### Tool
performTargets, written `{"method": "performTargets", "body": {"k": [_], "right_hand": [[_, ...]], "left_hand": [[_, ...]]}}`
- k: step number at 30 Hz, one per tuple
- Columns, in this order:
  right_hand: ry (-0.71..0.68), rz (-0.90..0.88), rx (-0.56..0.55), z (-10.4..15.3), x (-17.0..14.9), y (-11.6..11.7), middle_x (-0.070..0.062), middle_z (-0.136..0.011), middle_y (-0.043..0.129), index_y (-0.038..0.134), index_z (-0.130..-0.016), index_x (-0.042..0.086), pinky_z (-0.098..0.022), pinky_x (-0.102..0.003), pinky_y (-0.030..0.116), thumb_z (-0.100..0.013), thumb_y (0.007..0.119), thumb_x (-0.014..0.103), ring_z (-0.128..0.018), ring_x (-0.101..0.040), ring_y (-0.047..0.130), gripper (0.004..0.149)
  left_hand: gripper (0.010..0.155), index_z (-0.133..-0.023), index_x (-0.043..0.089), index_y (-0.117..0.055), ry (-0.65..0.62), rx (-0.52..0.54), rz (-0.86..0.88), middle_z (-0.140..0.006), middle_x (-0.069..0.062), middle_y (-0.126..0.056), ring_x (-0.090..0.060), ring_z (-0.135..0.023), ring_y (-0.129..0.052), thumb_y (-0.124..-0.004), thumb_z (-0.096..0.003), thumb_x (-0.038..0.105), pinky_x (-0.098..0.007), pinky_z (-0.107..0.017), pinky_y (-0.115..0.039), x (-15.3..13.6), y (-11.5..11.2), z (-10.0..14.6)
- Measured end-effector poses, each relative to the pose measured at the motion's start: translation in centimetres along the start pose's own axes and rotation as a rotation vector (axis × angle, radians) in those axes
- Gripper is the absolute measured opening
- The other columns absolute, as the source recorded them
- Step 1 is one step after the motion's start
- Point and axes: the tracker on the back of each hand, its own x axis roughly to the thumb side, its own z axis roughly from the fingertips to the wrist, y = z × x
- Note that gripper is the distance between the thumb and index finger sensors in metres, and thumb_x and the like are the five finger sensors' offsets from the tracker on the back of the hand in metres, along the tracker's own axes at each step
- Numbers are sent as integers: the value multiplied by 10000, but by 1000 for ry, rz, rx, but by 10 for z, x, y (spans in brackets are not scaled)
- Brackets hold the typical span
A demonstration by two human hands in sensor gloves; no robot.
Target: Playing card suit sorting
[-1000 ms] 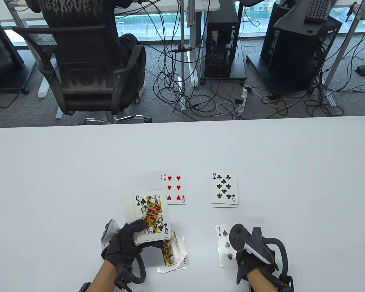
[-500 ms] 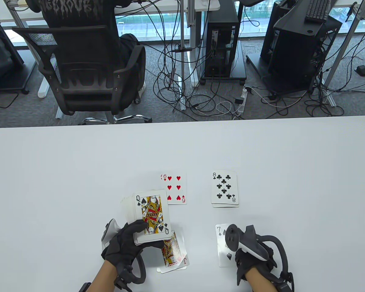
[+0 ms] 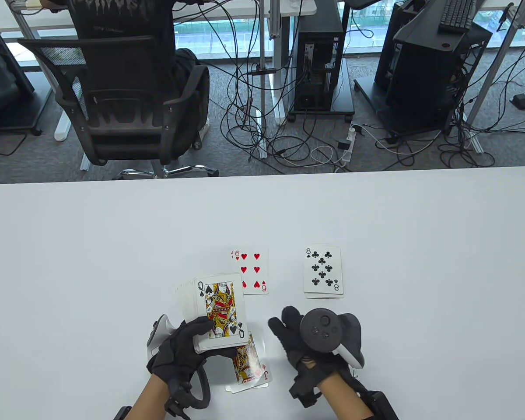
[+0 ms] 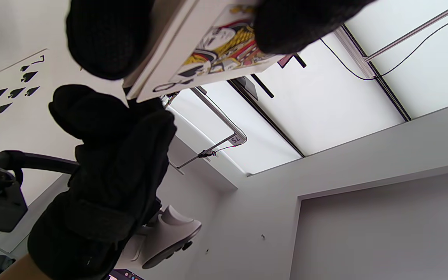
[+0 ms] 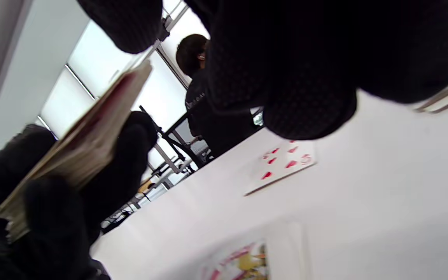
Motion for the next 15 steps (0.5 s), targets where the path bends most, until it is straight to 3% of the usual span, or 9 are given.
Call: {"method": "performTargets", "body": {"k": [7,10,15], "right_hand": [[-101,71,-19,-19,30,27,-211,-591,815,470,-889,-228,-337,-531,804,-518,714,461,-494,-439,878,820],[-138,132,-86,-18,30,28,-123,-515,855,570,-834,-180,-291,-461,847,-492,757,400,-426,-341,930,699],[-68,-36,-85,-19,19,26,-93,-393,907,709,-734,-150,-211,-435,868,-491,762,311,-317,-298,968,524]], "left_hand": [[609,-1105,366,-330,-6,0,-1,-1169,-20,-475,-361,-1047,-668,-704,-629,440,-480,-585,-806,1,0,0],[610,-1104,370,-331,-12,3,-17,-1170,-17,-477,-363,-1046,-671,-705,-627,443,-478,-588,-805,2,1,0],[613,-1105,372,-341,-18,-13,5,-1170,-16,-484,-363,-1046,-673,-714,-624,446,-482,-583,-805,-2,0,-2]]}}
